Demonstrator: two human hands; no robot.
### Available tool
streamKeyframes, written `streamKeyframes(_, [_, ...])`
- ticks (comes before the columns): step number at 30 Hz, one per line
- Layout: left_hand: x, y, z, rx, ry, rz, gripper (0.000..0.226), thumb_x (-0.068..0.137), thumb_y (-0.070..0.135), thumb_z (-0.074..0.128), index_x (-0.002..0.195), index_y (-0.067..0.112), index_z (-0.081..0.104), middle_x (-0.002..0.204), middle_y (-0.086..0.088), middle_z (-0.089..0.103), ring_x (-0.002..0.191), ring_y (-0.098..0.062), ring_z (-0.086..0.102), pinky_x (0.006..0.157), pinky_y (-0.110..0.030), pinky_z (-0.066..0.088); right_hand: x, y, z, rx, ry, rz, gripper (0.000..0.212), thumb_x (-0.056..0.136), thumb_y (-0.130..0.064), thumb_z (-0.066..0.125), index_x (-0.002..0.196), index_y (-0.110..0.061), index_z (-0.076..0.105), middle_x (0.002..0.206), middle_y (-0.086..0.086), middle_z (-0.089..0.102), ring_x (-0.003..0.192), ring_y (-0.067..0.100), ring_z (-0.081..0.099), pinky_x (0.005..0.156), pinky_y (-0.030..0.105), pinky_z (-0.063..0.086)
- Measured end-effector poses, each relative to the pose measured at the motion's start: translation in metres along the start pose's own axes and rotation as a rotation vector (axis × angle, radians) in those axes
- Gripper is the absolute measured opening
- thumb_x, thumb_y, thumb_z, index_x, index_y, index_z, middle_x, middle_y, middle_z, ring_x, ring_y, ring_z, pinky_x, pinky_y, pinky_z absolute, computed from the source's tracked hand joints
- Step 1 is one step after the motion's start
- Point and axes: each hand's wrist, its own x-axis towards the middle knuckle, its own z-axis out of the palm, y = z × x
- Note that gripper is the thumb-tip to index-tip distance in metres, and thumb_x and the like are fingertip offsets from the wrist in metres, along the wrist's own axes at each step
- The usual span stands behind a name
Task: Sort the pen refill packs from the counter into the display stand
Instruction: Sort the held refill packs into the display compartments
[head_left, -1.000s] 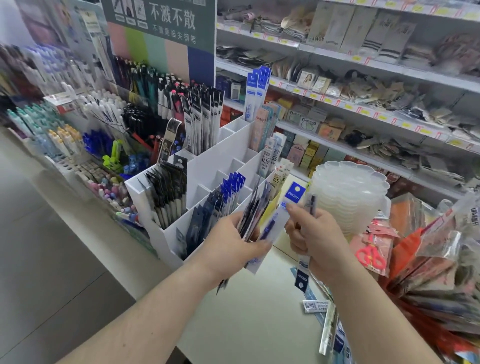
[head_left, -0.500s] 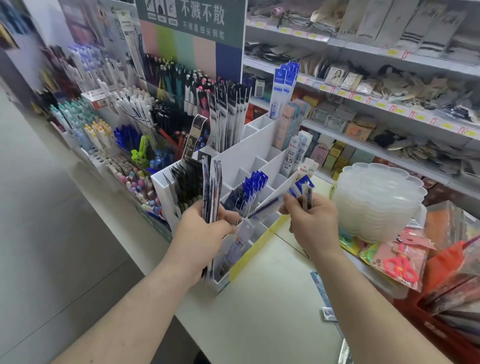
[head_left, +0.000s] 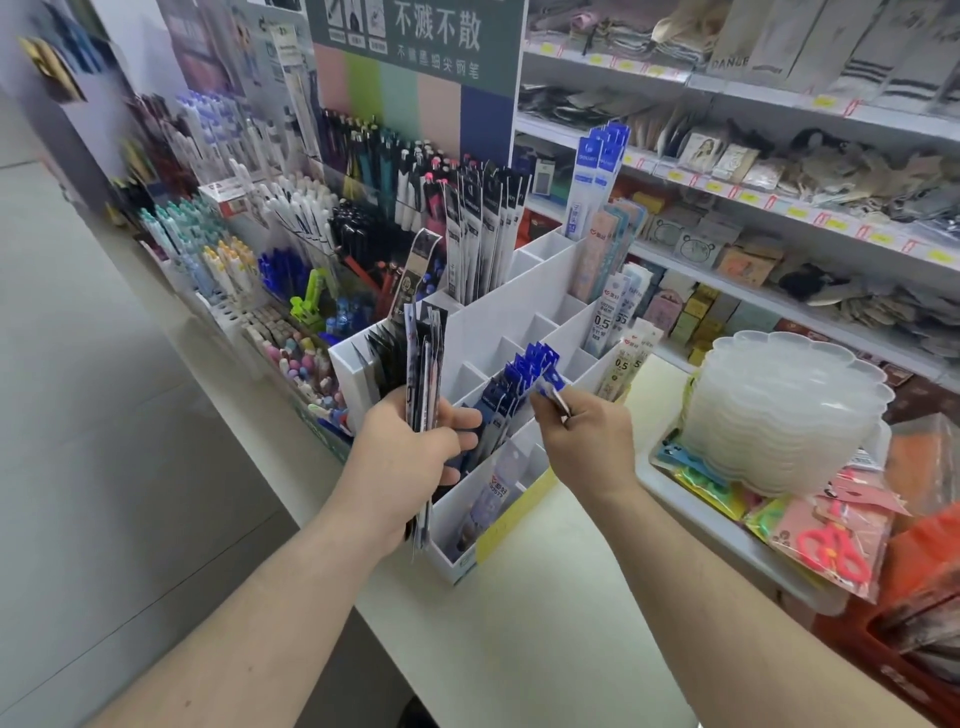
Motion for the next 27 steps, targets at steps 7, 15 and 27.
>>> streamKeyframes(7, [-0.001,0.0,-0.002,0.011,-0.009,0.008,0.029,0.089,-0.013,0.049,0.086,0.016,0.053,0.09,0.003,0.075,0.091,-0.018,0.072,0.06,-0.029,0.049,0.015,-0.003,0.006,-0.085,-0.298,0.263,0.029,0.096,-0.034,0.061,0.071,-0.019,0.06,0.071,0.009,0.066,0.074,0.031,0.06,0.066,0.038,0.049])
streamKeyframes(15, [0.001,0.001,0.003,0.0,-0.042,0.027,0.027,0.089,-0.012,0.052,0.087,0.014,0.053,0.089,0.004,0.075,0.09,-0.015,0.072,0.055,-0.023,0.049,0.009,-0.005,-0.01,0.066,-0.443,0.449,0.026,0.092,-0.034,0.066,0.084,-0.011,0.073,0.072,0.007,0.071,0.059,0.014,0.059,0.058,0.03,0.048])
streamKeyframes(27, [0.001,0.004,0.023,0.121,-0.153,0.098,0.018,0.084,0.012,0.073,0.1,0.019,0.068,0.09,0.007,0.076,0.07,-0.006,0.067,0.061,-0.025,0.048,-0.012,-0.053,-0.071,0.688,-0.941,0.657,0.018,0.096,-0.006,0.051,0.088,-0.001,0.066,0.066,0.012,0.061,0.05,0.018,0.05,0.041,0.022,0.032])
